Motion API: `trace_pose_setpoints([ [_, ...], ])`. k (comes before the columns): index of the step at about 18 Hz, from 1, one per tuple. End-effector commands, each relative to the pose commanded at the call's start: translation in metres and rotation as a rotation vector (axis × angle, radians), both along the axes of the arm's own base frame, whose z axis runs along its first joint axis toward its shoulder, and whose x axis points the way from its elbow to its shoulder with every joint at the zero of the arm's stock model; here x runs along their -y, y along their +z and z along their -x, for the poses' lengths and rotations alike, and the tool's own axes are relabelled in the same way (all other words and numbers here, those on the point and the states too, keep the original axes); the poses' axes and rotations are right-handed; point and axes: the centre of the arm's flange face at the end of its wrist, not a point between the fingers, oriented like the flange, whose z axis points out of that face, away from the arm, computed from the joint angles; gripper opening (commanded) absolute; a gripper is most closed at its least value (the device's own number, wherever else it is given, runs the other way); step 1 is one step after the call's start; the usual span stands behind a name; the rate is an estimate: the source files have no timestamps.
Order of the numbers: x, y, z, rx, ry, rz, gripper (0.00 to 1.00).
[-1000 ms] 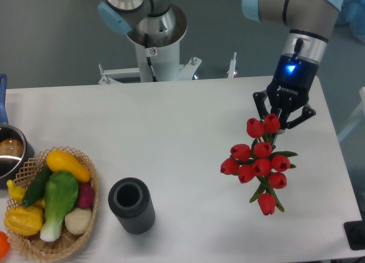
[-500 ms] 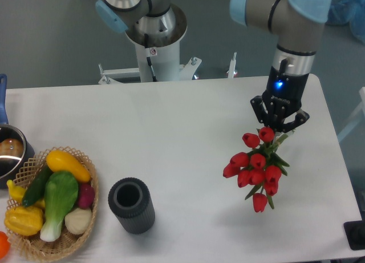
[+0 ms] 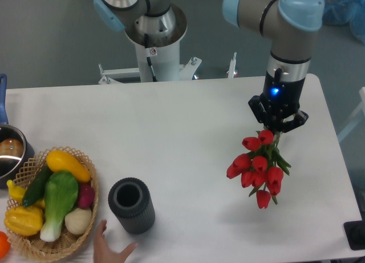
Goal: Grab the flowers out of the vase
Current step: 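Carry the held tulips away from the vase and hold them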
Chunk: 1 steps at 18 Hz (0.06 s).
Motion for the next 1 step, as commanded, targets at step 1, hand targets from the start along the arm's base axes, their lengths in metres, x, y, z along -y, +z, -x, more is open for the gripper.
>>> trace_pose_setpoints([
  [1, 0.0008, -0.0045, -0.0006, -0.006, 0.002, 0.024, 0.0],
])
